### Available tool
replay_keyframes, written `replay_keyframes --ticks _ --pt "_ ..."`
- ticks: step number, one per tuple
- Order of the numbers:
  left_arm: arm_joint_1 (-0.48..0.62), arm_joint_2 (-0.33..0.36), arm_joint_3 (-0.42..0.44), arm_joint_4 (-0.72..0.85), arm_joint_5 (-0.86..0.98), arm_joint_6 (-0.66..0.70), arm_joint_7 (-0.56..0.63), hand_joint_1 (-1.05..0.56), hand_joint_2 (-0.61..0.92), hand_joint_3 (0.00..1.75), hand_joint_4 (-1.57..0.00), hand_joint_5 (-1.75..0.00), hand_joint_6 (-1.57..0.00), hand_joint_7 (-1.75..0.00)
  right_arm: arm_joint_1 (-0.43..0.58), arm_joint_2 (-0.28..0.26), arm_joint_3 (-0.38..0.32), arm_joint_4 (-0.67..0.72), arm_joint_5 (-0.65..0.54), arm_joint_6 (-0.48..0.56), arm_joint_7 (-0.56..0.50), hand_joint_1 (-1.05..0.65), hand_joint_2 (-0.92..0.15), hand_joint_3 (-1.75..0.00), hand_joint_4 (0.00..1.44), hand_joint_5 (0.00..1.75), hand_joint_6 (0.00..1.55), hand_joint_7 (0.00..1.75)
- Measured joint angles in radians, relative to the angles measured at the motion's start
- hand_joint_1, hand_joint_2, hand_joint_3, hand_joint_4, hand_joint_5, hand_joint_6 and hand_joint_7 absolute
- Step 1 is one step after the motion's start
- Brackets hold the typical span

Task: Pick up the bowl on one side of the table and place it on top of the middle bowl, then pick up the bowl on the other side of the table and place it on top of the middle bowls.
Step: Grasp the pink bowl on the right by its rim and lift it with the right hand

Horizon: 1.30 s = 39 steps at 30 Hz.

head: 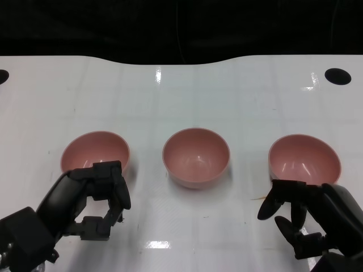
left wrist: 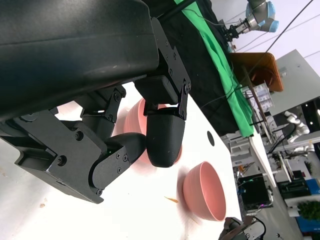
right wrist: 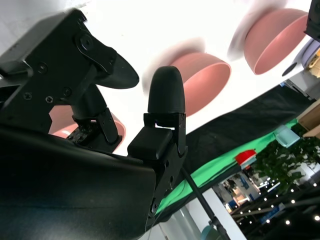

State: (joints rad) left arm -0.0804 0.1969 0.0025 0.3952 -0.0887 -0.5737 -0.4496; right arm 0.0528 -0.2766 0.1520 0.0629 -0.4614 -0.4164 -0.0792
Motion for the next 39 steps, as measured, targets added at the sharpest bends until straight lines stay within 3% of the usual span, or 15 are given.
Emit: replay_keyframes --ticks 3,6,12,24,33,39 --pt "0.000 0.000 0.001 0.000 0.000 0.006 0.000 -0.08 0.46 1.23 -0.77 -1.65 -0.79 -1.46 -0.001 0.000 -0.004 0.003 -0.003 -0.002 -0.010 -0.18 -0.48 -0.87 0.72 1.40 0.80 0.78" --pt "0.000 0.001 0.002 0.000 0.000 0.004 0.000 -0.10 0.50 1.18 -0.78 -1.63 -0.79 -1.46 -0.001 -0.003 -0.014 -0.001 -0.027 -0.001 -0.020 -0.25 -0.67 -0.47 0.62 1.33 0.77 0.51" --pt "0.000 0.001 0.002 0.000 -0.001 0.003 0.000 -0.10 0.48 1.18 -0.78 -1.64 -0.80 -1.45 -0.001 -0.004 -0.033 -0.022 -0.075 0.013 -0.051 -0.29 -0.84 -0.12 0.49 0.91 0.74 0.25" --pt "0.002 0.003 0.002 0.000 0.002 -0.005 0.000 -0.08 0.52 1.13 -0.75 -1.63 -0.78 -1.45 -0.005 -0.017 -0.059 -0.089 -0.142 0.119 -0.065 -0.39 -0.84 -0.01 0.20 0.64 0.47 0.04" --pt "0.012 0.004 0.002 -0.014 0.002 0.006 0.000 -0.08 0.54 1.10 -0.75 -1.63 -0.77 -1.45 -0.006 -0.035 -0.058 -0.158 -0.256 0.244 -0.056 -0.53 -0.80 0.00 0.04 0.74 0.36 0.00" --pt "0.012 0.004 0.001 -0.012 0.002 0.005 0.000 -0.07 0.54 1.11 -0.76 -1.63 -0.78 -1.44 -0.020 -0.043 -0.039 -0.171 -0.298 0.333 -0.001 -0.57 -0.81 0.00 0.00 0.69 0.29 0.00"
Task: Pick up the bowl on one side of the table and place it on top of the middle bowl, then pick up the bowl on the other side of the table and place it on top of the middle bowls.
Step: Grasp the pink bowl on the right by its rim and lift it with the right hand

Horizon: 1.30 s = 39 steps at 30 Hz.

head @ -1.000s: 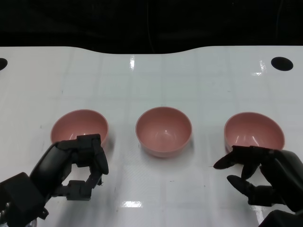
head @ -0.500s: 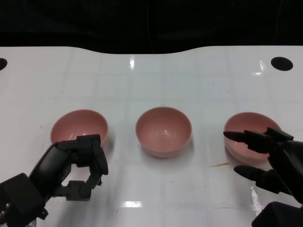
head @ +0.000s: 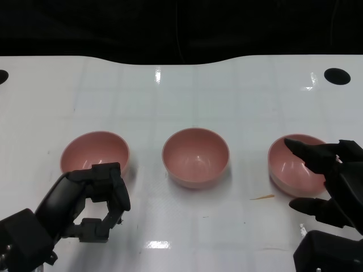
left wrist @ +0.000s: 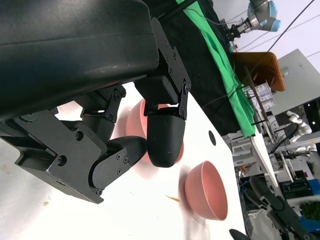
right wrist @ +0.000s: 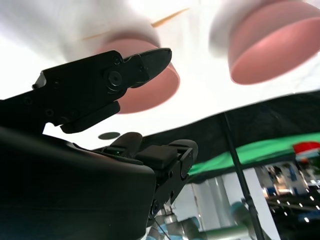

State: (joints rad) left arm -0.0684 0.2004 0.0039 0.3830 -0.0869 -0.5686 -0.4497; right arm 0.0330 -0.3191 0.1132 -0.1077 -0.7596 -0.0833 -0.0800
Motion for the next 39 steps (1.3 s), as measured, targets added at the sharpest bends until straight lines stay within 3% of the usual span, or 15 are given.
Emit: replay_keyframes --ticks 5,10,23,34,39 --pt "-0.001 -0.001 -0.001 0.021 0.000 -0.020 0.000 -0.08 0.51 1.16 -0.77 -1.64 -0.79 -1.45 -0.036 -0.012 0.027 -0.016 -0.059 0.093 0.071 -0.59 -0.82 0.00 0.00 0.64 0.29 0.00" --pt "-0.003 -0.002 -0.001 0.034 0.000 -0.029 0.000 -0.07 0.49 1.19 -0.77 -1.63 -0.80 -1.44 -0.061 -0.019 0.055 -0.010 -0.079 0.121 0.088 -0.59 -0.81 0.00 0.01 0.64 0.29 0.00" --pt "-0.008 -0.004 -0.005 0.040 -0.003 -0.034 -0.003 -0.10 0.46 1.22 -0.77 -1.64 -0.80 -1.44 -0.170 -0.034 0.168 0.208 -0.154 0.169 0.074 -0.62 -0.84 0.00 0.04 0.56 0.28 0.00" --pt "-0.010 -0.003 -0.004 0.045 -0.004 -0.046 -0.004 -0.11 0.48 1.19 -0.77 -1.63 -0.79 -1.45 -0.251 -0.035 0.221 0.396 -0.168 0.170 -0.028 -0.62 -0.86 -0.01 0.16 0.41 0.30 0.01" --pt "-0.012 -0.004 -0.005 0.045 -0.003 -0.047 -0.004 -0.11 0.50 1.16 -0.77 -1.63 -0.80 -1.45 -0.311 -0.035 0.253 0.495 -0.169 0.170 -0.064 -0.55 -0.91 0.00 0.43 0.25 0.47 0.04"
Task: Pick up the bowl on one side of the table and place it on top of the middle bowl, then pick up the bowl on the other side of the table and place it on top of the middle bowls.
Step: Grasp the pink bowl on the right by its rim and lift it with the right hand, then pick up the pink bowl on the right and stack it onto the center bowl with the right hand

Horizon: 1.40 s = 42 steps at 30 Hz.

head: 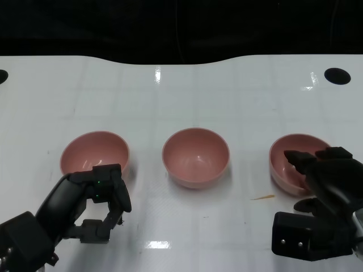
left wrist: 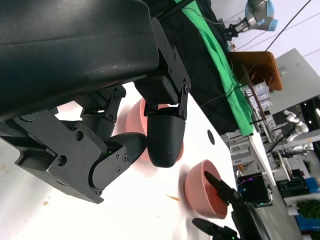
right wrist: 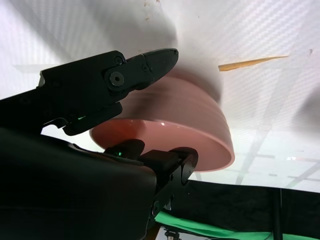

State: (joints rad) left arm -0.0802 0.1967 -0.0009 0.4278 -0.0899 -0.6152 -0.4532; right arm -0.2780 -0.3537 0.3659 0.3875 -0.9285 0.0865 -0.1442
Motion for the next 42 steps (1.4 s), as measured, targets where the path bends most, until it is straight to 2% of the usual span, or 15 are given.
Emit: replay_keyframes --ticks 3,5,8,10,12,13,14,15,17,18,20,25,28,32,42 --pt "0.000 0.000 0.000 0.000 0.003 0.000 0.000 -0.10 0.50 1.16 -0.77 -1.64 -0.79 -1.46 -0.025 0.000 0.020 0.064 0.002 -0.014 -0.037 -0.51 -0.91 0.00 0.55 0.21 0.55 0.04" --pt "0.000 0.000 -0.001 -0.001 0.005 -0.001 0.001 -0.07 0.50 1.17 -0.76 -1.64 -0.79 -1.47 -0.036 0.001 0.032 0.096 0.005 -0.034 -0.066 -0.38 -0.91 0.00 0.76 0.28 0.69 0.06" --pt "-0.001 0.000 -0.002 -0.001 0.011 -0.012 0.001 -0.07 0.50 1.17 -0.77 -1.64 -0.79 -1.47 -0.053 0.001 0.039 0.149 0.017 -0.080 -0.132 -0.26 -0.91 0.00 0.73 1.09 0.94 0.06" --pt "-0.001 0.000 -0.003 -0.001 0.011 -0.016 0.001 -0.06 0.50 1.17 -0.77 -1.64 -0.79 -1.46 -0.068 0.001 0.041 0.183 0.020 -0.111 -0.186 -0.23 -0.92 -0.01 0.74 1.23 1.01 0.07" --pt "-0.001 0.000 -0.003 -0.001 0.012 -0.017 0.001 -0.06 0.50 1.17 -0.77 -1.64 -0.79 -1.46 -0.077 0.001 0.044 0.203 0.023 -0.126 -0.216 -0.22 -0.92 -0.01 0.74 1.26 1.02 0.06" --pt "-0.001 0.001 -0.003 -0.001 0.011 -0.017 0.001 -0.07 0.49 1.17 -0.77 -1.64 -0.79 -1.46 -0.080 0.002 0.045 0.218 0.030 -0.142 -0.234 -0.17 -0.90 -0.13 0.80 1.48 1.15 0.20" --pt "-0.001 0.001 -0.003 -0.002 0.011 -0.015 0.001 -0.07 0.49 1.18 -0.77 -1.64 -0.79 -1.46 -0.083 0.002 0.044 0.232 0.039 -0.164 -0.260 -0.14 -0.77 -0.42 0.83 1.64 1.14 0.45" --pt "-0.001 0.001 -0.003 -0.003 0.011 -0.012 0.001 -0.07 0.49 1.18 -0.77 -1.64 -0.79 -1.46 -0.085 0.003 0.044 0.244 0.047 -0.183 -0.282 -0.13 -0.69 -0.61 0.84 1.69 1.10 0.59" --pt "-0.001 0.001 -0.002 -0.004 0.011 -0.005 0.001 -0.08 0.48 1.19 -0.77 -1.64 -0.79 -1.46 -0.097 0.005 0.044 0.276 0.055 -0.221 -0.344 -0.13 -0.53 -0.92 0.97 1.73 0.87 1.37" --pt "-0.001 0.001 -0.003 -0.005 0.011 -0.005 0.001 -0.08 0.48 1.19 -0.77 -1.64 -0.79 -1.47 -0.104 0.005 0.044 0.290 0.055 -0.235 -0.373 -0.13 -0.50 -0.99 0.99 1.74 0.81 1.55" --pt "-0.001 0.001 -0.003 -0.005 0.011 -0.005 0.002 -0.08 0.48 1.21 -0.77 -1.64 -0.78 -1.47 -0.117 0.005 0.044 0.312 0.059 -0.255 -0.419 -0.15 -0.48 -1.04 0.98 1.75 0.75 1.70" --pt "-0.001 0.001 -0.002 -0.006 0.011 -0.004 0.002 -0.08 0.47 1.23 -0.76 -1.65 -0.77 -1.48 -0.130 0.006 0.044 0.332 0.068 -0.277 -0.455 -0.15 -0.50 -1.04 0.96 1.75 0.70 1.74" --pt "-0.001 0.001 -0.003 -0.006 0.011 -0.005 0.002 -0.07 0.46 1.25 -0.76 -1.65 -0.78 -1.48 -0.126 0.003 0.039 0.272 0.078 -0.275 -0.441 -0.15 -0.51 -1.05 0.96 1.75 0.72 1.75" --pt "-0.002 0.001 -0.004 -0.006 0.012 -0.006 0.002 -0.07 0.46 1.25 -0.76 -1.66 -0.78 -1.49 -0.118 -0.006 0.025 0.156 0.105 -0.267 -0.368 -0.19 -0.50 -1.02 0.95 1.75 0.71 1.72" --pt "-0.003 0.000 -0.006 -0.006 0.018 -0.006 0.004 -0.07 0.42 1.29 -0.76 -1.65 -0.79 -1.48 -0.085 -0.017 -0.008 -0.098 0.163 -0.280 -0.167 -0.20 -0.35 -1.30 0.95 1.75 0.75 1.69"
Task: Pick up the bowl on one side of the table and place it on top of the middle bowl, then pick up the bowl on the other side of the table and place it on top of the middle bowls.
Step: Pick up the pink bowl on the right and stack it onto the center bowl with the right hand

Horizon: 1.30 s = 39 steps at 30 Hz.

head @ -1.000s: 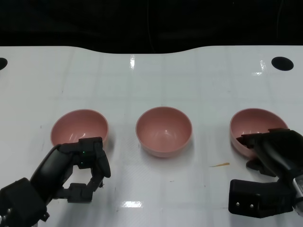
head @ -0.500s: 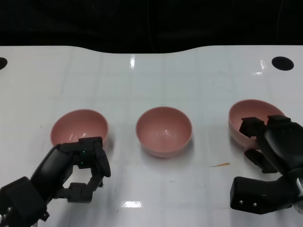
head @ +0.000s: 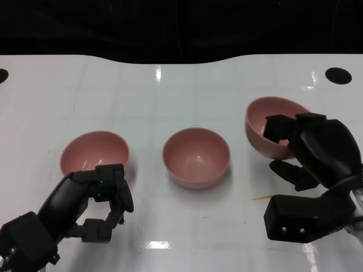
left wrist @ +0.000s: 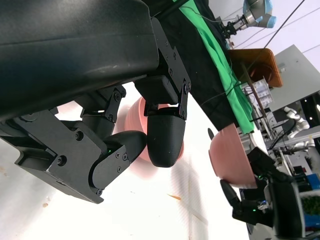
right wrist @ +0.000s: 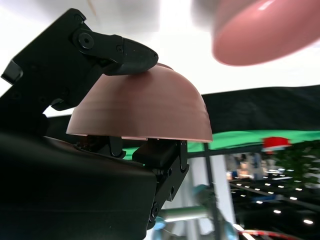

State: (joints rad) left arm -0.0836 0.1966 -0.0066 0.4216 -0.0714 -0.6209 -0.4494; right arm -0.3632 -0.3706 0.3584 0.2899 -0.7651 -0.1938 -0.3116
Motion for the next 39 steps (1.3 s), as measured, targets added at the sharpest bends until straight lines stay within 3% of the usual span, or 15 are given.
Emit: replay_keyframes --ticks 5,7,11,16,20,25,39 --pt "-0.002 -0.001 -0.001 0.004 0.001 -0.004 0.000 -0.07 0.42 1.30 -0.76 -1.65 -0.79 -1.48 -0.001 0.002 0.000 -0.056 0.009 -0.004 0.075 -0.18 -0.35 -1.27 0.95 1.75 0.74 1.64" --pt "-0.003 -0.001 -0.001 0.007 0.004 -0.008 0.000 -0.08 0.43 1.30 -0.77 -1.65 -0.80 -1.47 -0.009 0.011 0.002 -0.061 0.011 -0.008 0.101 -0.21 -0.35 -1.28 0.96 1.75 0.70 1.72" --pt "-0.004 -0.003 -0.002 0.006 0.006 0.000 0.008 -0.09 0.44 1.27 -0.78 -1.64 -0.81 -1.46 -0.031 0.025 0.008 -0.058 0.011 -0.010 0.130 -0.22 -0.35 -1.25 0.98 1.75 0.71 1.72" --pt "-0.005 -0.004 -0.003 0.006 0.021 0.001 0.016 -0.09 0.45 1.27 -0.78 -1.63 -0.81 -1.46 -0.072 0.060 0.028 -0.028 0.009 -0.013 0.150 -0.22 -0.38 -1.18 0.98 1.75 0.75 1.60" --pt "-0.005 -0.004 -0.004 0.002 0.025 0.003 0.019 -0.09 0.46 1.26 -0.77 -1.63 -0.80 -1.47 -0.116 0.095 0.056 0.005 0.003 -0.014 0.164 -0.21 -0.47 -0.93 0.95 1.75 0.83 1.29" --pt "-0.005 -0.004 -0.005 0.000 0.025 0.007 0.019 -0.11 0.46 1.25 -0.77 -1.64 -0.80 -1.47 -0.157 0.129 0.081 0.055 -0.011 -0.050 0.131 -0.21 -0.31 -1.18 0.97 1.75 0.74 1.71" --pt "-0.004 -0.004 -0.008 -0.005 0.035 0.011 0.030 -0.09 0.47 1.24 -0.76 -1.65 -0.79 -1.48 -0.237 0.206 0.133 0.203 -0.031 -0.074 0.105 -0.18 -0.31 -1.21 0.96 1.75 0.72 1.75"
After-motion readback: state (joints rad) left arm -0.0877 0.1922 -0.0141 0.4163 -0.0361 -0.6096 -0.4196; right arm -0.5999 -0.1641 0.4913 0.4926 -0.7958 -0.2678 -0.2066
